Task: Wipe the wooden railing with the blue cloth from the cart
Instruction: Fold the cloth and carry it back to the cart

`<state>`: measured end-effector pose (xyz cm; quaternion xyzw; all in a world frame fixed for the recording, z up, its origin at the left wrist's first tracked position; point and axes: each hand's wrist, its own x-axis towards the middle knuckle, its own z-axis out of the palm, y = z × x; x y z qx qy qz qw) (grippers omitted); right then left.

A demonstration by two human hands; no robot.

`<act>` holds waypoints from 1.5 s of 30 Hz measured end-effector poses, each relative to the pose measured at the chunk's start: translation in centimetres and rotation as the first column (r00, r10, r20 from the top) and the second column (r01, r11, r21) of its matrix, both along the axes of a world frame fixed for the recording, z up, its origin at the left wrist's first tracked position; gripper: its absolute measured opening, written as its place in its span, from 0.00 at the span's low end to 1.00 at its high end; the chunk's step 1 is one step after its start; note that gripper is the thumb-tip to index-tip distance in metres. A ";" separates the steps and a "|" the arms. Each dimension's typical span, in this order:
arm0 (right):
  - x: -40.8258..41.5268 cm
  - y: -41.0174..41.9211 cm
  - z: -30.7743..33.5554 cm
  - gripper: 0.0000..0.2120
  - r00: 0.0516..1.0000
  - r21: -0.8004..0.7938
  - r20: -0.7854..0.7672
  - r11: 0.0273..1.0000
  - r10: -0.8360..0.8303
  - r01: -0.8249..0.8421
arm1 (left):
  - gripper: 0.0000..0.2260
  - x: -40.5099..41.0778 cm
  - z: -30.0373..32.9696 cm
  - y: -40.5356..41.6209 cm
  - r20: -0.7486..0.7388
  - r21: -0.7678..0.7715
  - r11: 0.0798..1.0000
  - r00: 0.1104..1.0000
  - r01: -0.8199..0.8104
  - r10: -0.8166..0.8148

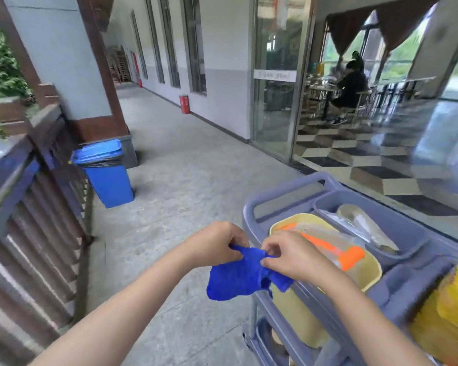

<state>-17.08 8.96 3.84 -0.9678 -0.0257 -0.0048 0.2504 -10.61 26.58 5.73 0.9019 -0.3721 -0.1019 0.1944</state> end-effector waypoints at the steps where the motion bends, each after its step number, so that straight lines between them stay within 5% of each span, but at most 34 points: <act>1: 0.9 -0.9 0.4 0.08 1.000 0.008 0.006 1.000 -0.024 0.024 | 0.07 1.4 0.4 -1.1 0.016 -0.004 1.000 1.000 0.024 -0.024; 7: 4.1 -6.3 1.6 0.14 0.975 -0.031 0.014 0.975 -0.221 0.221 | 0.08 7.8 1.5 -8.5 0.047 -0.030 0.959 0.959 0.281 -0.279; 14: 4.5 -11.3 2.5 0.03 0.859 -0.061 0.038 0.857 -0.511 0.512 | 0.09 12.9 1.6 -17.5 0.070 -0.072 0.820 0.823 0.568 -0.564; 21: 1.0 -12.0 3.4 0.02 0.560 -0.072 0.129 0.555 -0.818 0.829 | 0.08 12.9 2.6 -25.4 0.106 -0.089 0.516 0.523 0.852 -0.846; 29: -5.8 -8.9 3.6 0.03 0.189 -0.104 0.113 0.178 -0.975 0.979 | 0.08 6.3 2.8 -29.5 0.094 -0.111 0.140 0.151 0.984 -0.984; 38: -8.6 -7.9 -2.5 0.04 0.090 -0.155 -0.063 0.099 -0.994 0.983 | 0.06 2.1 -3.4 -31.3 -0.075 -0.004 0.011 0.011 1.000 -0.997; 45: -8.0 -8.2 -8.2 0.04 0.028 -0.130 -0.113 0.043 -0.993 0.991 | 0.05 2.4 -8.6 -31.8 -0.141 0.063 0.039 0.048 0.997 -0.989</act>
